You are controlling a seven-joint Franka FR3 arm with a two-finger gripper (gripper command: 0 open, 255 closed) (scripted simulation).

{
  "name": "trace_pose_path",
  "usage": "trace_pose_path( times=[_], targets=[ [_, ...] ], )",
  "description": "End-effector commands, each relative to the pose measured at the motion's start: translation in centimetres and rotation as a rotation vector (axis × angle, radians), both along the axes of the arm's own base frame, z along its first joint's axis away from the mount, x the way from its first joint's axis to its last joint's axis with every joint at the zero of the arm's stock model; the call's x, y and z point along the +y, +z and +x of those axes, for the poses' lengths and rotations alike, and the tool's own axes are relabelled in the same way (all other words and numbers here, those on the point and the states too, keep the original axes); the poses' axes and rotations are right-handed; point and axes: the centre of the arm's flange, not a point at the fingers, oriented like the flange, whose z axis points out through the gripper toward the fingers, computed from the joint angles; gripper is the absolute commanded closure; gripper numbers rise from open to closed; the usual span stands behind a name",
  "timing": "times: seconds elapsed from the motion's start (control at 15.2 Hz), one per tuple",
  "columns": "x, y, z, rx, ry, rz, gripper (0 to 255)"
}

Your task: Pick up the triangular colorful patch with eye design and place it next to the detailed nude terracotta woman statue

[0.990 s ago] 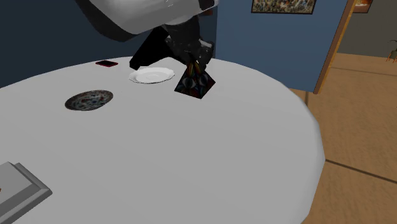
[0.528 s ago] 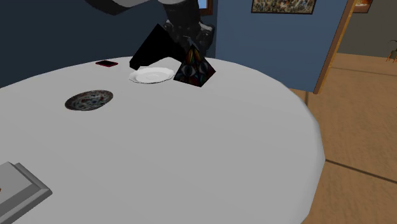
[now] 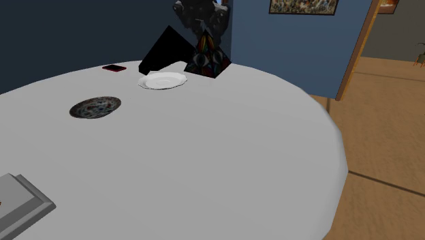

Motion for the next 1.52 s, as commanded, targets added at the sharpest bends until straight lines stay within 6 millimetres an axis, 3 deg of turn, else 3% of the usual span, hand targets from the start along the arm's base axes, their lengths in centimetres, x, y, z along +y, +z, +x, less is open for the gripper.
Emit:
trace_pose_path(
  times=[0.0,1.45],
  targets=[
    [0.0,1.1,0.0,0.000,0.000,0.000,255],
    [0.0,12.7,0.0,0.000,0.000,0.000,255]
  ],
)
